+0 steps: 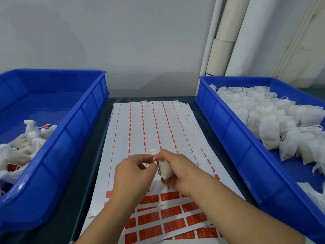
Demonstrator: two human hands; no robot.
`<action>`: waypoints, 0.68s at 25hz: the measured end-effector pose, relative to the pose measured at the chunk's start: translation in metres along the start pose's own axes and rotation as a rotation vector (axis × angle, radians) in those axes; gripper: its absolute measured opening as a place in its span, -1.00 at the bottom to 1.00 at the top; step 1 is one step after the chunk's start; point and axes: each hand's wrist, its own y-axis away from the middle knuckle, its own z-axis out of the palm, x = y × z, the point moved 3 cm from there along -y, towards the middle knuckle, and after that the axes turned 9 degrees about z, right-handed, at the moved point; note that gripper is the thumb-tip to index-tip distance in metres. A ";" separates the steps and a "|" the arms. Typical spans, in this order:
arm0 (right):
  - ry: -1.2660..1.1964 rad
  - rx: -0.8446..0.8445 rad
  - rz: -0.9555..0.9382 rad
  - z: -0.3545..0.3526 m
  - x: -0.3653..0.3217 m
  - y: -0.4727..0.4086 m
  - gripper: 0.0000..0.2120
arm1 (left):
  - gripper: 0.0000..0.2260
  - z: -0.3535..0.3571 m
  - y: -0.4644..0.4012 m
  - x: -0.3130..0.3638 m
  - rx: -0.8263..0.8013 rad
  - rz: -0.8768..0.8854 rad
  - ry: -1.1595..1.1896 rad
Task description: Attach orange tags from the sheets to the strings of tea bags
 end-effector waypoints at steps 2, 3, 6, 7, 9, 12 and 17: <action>0.014 -0.001 -0.009 0.000 -0.001 0.002 -0.87 | -0.90 -0.003 -0.001 0.001 -0.028 0.023 -0.012; 0.024 0.001 -0.010 0.000 -0.001 0.003 -0.88 | -0.89 -0.004 -0.001 0.001 -0.052 0.034 -0.023; 0.066 0.025 -0.027 -0.001 -0.001 0.003 -0.83 | -0.92 -0.010 -0.004 0.003 -0.081 0.007 -0.066; 0.077 0.034 -0.036 -0.001 -0.001 0.003 -0.80 | -0.89 -0.012 -0.004 0.004 -0.081 -0.010 -0.075; 0.095 0.043 -0.053 0.001 -0.002 0.003 -0.80 | -0.80 -0.014 -0.001 0.005 -0.088 -0.046 -0.046; 0.102 0.032 -0.055 0.000 -0.004 0.003 -0.82 | -0.83 -0.017 -0.002 0.009 -0.183 -0.182 0.088; 0.083 -0.086 0.008 -0.001 -0.004 0.007 -0.87 | -0.86 -0.024 -0.008 0.012 -0.274 -0.545 0.514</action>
